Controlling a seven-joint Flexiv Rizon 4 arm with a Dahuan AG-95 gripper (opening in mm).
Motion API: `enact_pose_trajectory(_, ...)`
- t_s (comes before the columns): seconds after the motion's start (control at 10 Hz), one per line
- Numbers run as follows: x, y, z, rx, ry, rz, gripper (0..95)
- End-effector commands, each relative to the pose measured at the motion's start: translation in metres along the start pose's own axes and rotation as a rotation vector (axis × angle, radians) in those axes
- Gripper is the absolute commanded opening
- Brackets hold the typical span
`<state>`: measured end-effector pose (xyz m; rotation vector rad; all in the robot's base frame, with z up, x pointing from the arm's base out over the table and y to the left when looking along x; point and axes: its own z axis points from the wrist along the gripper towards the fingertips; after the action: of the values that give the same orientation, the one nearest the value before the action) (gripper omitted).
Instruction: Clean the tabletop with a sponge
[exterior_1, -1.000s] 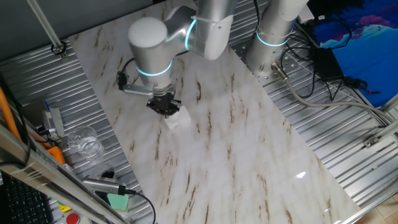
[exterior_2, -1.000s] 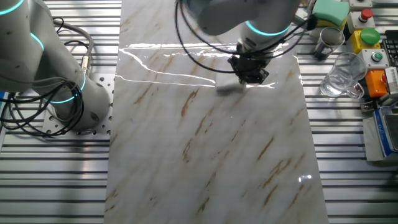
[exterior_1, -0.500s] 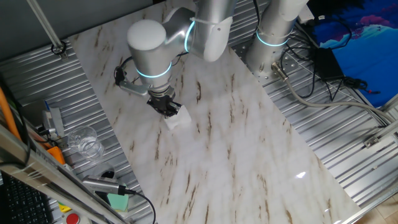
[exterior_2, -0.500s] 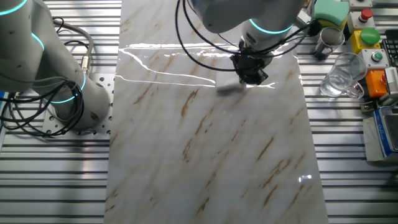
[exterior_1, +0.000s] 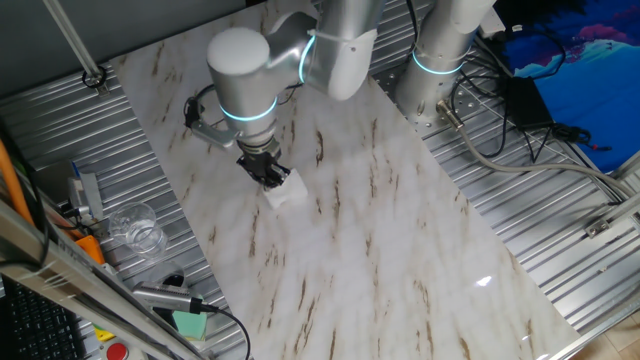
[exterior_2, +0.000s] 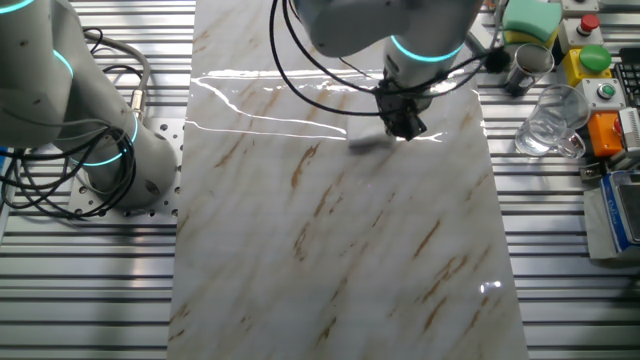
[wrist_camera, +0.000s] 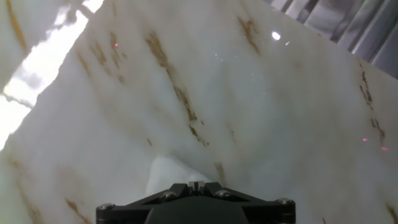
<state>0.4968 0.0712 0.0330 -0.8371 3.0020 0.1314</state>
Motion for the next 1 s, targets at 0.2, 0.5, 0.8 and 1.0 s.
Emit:
enact_pose_trajectory(0.2,0.0,0.001,0.0,0.034,0.031,-0.037,0.0)
enact_pose_trajectory(0.5,0.001,-0.001,-0.002,0.076,0.066,-0.011,0.0)
enact_pose_trajectory(0.8,0.013,-0.022,-0.01,0.072,0.052,-0.058,0.0)
enact_pose_trajectory(1.0,0.029,-0.043,-0.02,0.077,0.063,-0.094,0.0)
